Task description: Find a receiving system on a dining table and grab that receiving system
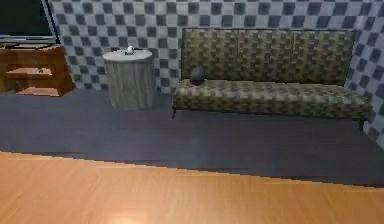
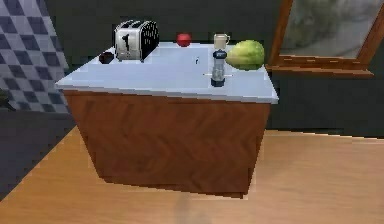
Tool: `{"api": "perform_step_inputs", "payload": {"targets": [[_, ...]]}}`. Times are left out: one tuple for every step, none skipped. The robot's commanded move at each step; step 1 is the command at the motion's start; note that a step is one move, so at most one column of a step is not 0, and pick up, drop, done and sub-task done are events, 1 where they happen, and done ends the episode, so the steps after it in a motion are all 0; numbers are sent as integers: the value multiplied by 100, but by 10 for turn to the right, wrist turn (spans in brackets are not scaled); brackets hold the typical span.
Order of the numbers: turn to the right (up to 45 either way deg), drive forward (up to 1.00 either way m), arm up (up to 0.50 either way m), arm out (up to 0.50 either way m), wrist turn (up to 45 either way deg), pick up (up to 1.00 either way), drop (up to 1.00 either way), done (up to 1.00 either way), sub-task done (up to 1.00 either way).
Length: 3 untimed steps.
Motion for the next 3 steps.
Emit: {"api": "perform_step_inputs", "payload": {"targets": [[0,100,0,0,0,0,0,0,0],[-30,0,0,0,0,0,0,0,0],[0,100,0,0,0,0,0,0,0]]}}
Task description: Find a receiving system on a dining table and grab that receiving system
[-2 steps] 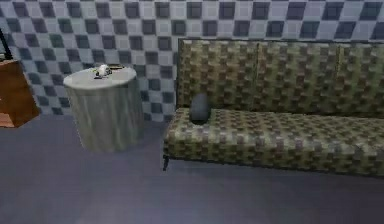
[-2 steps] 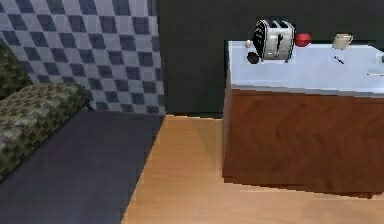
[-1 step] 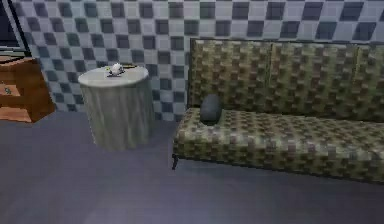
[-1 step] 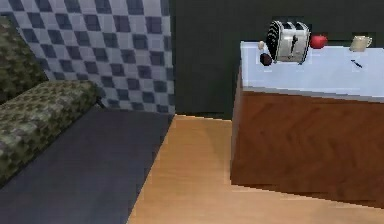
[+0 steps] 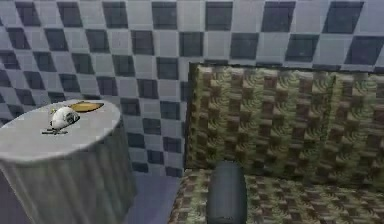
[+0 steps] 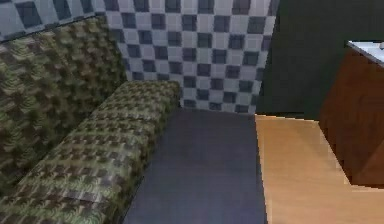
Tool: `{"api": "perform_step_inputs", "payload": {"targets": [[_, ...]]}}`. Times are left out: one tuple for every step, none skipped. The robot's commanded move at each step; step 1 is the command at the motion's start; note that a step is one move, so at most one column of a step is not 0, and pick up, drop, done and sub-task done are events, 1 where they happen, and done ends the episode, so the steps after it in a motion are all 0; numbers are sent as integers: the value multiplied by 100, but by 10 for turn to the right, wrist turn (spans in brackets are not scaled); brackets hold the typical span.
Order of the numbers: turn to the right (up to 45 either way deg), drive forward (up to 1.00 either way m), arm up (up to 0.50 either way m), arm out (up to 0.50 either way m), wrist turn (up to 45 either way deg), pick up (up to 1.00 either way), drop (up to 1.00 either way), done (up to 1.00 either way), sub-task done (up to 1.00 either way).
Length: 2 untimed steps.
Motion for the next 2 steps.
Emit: {"api": "perform_step_inputs", "payload": {"targets": [[0,15,0,0,0,0,0,0,0],[-450,0,0,0,0,0,0,0,0]]}}
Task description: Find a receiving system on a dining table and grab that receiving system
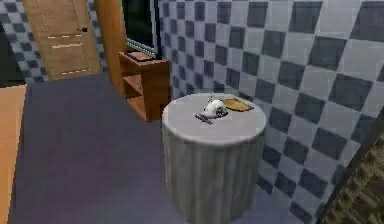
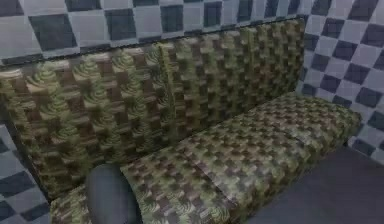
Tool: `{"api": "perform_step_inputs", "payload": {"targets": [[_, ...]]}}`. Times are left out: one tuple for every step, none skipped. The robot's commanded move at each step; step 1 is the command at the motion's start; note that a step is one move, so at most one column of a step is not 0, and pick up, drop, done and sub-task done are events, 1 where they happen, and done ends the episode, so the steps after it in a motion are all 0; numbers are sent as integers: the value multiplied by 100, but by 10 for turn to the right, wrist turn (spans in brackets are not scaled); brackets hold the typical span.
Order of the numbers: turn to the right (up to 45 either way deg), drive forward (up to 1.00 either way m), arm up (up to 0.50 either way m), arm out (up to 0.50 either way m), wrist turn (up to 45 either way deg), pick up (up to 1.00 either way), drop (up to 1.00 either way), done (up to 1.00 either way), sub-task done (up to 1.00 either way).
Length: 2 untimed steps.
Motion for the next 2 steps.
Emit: {"api": "perform_step_inputs", "payload": {"targets": [[-450,0,0,0,0,0,0,0,0],[-450,0,0,0,0,0,0,0,0]]}}
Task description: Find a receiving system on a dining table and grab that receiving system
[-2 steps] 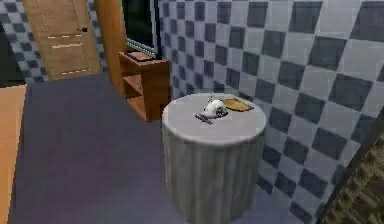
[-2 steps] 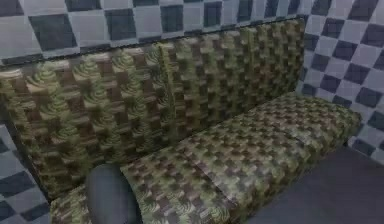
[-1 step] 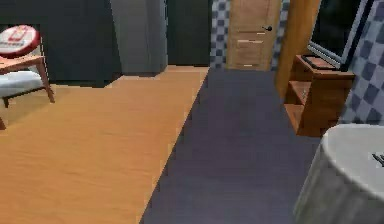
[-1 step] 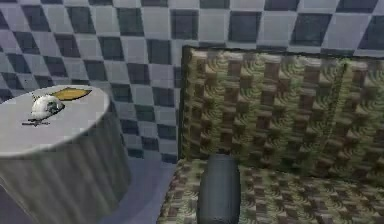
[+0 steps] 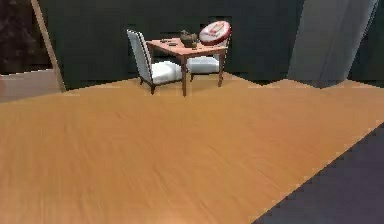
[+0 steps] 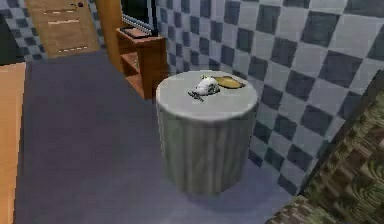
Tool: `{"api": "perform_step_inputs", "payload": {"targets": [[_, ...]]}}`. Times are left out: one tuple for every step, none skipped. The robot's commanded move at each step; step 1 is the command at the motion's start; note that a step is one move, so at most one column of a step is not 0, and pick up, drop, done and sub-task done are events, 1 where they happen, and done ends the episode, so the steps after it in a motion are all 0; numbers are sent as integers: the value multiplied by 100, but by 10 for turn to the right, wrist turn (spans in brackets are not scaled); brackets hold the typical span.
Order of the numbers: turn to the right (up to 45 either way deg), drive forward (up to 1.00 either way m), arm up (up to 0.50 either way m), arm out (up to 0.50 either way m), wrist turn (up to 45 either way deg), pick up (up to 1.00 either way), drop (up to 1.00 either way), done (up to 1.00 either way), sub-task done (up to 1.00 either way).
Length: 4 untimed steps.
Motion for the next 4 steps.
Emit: {"api": "perform_step_inputs", "payload": {"targets": [[-270,0,0,0,0,0,0,0,0],[0,20,0,0,0,0,0,0,0],[450,0,0,0,0,0,0,0,0],[360,0,0,0,0,0,0,0,0]]}}
